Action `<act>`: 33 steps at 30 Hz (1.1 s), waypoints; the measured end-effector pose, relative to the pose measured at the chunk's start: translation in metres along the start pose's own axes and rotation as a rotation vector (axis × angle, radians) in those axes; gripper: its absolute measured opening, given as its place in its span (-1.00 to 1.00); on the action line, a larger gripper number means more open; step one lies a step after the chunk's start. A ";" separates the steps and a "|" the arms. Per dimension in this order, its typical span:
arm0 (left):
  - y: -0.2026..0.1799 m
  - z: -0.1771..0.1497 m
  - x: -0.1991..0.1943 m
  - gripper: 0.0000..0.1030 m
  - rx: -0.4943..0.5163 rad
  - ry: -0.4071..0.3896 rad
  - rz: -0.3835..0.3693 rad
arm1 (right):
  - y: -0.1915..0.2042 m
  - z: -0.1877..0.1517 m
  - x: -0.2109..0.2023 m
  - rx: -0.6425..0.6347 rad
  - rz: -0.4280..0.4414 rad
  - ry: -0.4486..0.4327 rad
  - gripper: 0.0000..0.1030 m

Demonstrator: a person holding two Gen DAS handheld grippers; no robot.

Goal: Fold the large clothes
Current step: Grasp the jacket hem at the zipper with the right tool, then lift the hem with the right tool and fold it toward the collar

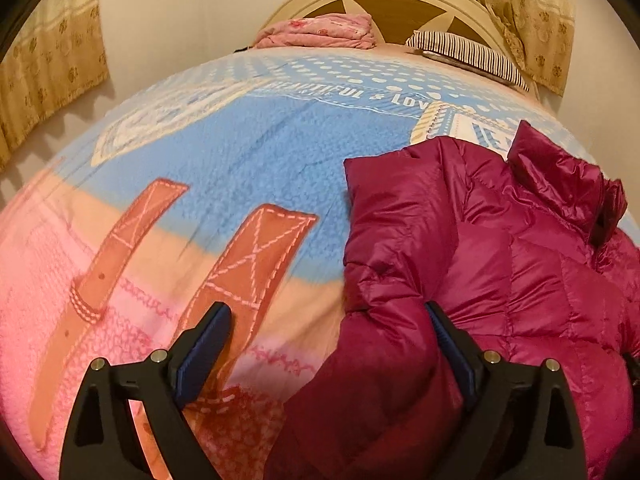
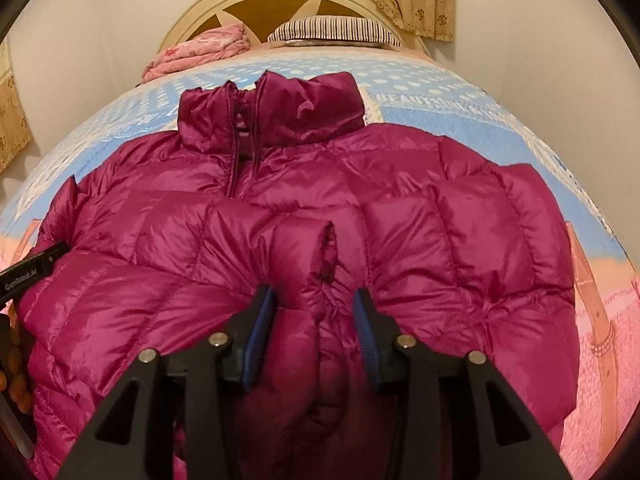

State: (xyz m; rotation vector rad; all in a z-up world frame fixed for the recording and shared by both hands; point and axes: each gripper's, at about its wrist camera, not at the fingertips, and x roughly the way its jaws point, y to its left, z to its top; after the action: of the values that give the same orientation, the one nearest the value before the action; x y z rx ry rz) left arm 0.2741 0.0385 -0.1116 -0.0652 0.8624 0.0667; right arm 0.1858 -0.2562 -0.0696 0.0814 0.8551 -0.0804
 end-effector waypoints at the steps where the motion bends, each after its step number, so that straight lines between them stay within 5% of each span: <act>1: -0.001 0.001 0.001 0.85 0.002 0.006 0.001 | -0.001 0.000 0.000 0.003 0.002 -0.004 -0.18; 9: -0.003 0.002 -0.004 0.85 0.015 -0.011 -0.001 | -0.003 0.001 -0.007 0.004 -0.038 -0.022 0.01; 13: -0.004 0.003 -0.019 0.84 0.025 -0.057 -0.008 | -0.004 -0.002 -0.050 0.038 -0.106 -0.141 0.02; 15: -0.010 0.004 -0.033 0.84 0.060 -0.094 -0.008 | 0.002 0.001 -0.066 0.027 -0.084 -0.161 -0.23; 16: -0.014 0.003 -0.041 0.84 0.087 -0.113 -0.011 | 0.007 0.003 -0.067 0.013 -0.071 -0.149 -0.46; 19: -0.025 0.002 -0.065 0.84 0.147 -0.155 -0.032 | 0.014 0.006 -0.059 0.021 0.006 -0.093 -0.48; 23: -0.040 -0.001 -0.081 0.84 0.204 -0.168 -0.060 | 0.018 -0.002 -0.033 0.026 -0.014 -0.026 -0.47; 33: -0.073 -0.016 -0.043 0.84 0.255 -0.108 -0.043 | 0.017 -0.015 -0.014 0.014 -0.037 -0.003 -0.47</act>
State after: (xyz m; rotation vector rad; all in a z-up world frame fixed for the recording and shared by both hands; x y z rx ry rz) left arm 0.2401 -0.0367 -0.0868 0.1575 0.7555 -0.0799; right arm 0.1669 -0.2371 -0.0683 0.0787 0.8528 -0.1208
